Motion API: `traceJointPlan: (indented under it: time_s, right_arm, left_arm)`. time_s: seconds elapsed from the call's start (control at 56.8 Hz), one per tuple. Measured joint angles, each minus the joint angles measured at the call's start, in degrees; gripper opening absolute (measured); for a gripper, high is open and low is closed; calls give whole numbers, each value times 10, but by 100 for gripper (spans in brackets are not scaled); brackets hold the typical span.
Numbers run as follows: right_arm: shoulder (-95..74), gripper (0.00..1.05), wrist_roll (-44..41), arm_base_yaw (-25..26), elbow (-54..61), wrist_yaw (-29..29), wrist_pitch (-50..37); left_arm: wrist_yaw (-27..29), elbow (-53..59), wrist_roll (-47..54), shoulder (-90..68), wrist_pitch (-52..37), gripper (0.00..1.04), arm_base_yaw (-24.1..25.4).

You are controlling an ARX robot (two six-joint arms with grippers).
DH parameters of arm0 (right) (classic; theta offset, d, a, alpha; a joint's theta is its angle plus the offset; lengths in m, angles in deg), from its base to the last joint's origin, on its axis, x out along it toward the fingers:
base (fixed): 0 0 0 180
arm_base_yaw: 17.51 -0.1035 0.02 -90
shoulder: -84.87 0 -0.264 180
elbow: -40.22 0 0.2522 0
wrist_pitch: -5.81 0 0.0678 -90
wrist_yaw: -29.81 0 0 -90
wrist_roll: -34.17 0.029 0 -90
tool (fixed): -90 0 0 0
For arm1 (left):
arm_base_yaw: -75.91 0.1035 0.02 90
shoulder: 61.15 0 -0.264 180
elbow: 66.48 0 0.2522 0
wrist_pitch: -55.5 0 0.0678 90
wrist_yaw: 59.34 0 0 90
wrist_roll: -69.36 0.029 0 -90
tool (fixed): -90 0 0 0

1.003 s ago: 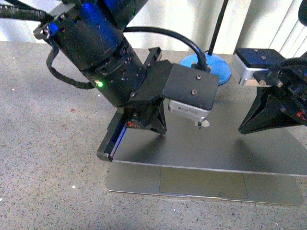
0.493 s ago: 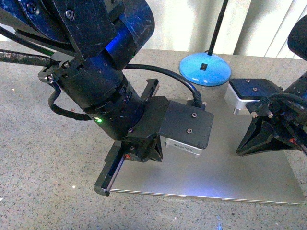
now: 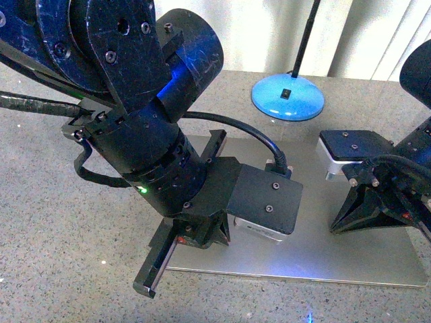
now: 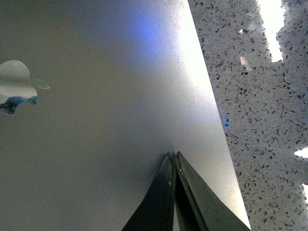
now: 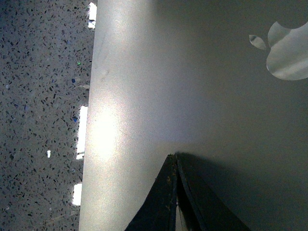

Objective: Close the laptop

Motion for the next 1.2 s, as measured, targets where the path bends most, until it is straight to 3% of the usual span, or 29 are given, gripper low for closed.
traceJointPlan:
  time_s: [0.37,0.739,0.862,1.196]
  right_arm:
    - [2,3,7,0,0,-14,3]
    - [73,3,48,6,-1,-134,-12]
    - [123,3,75,16,5,-176,-56]
    - [250,3,107,64,77,-194,-141]
  left_arm:
    - [-5,-1,-5,3,-1,4,3]
    - [-88,-14,-79,94,-64,4,22]
    - [-120,-9,-122,154,-108,4,37]
    - [-143,109,-239,327,-221,4,117]
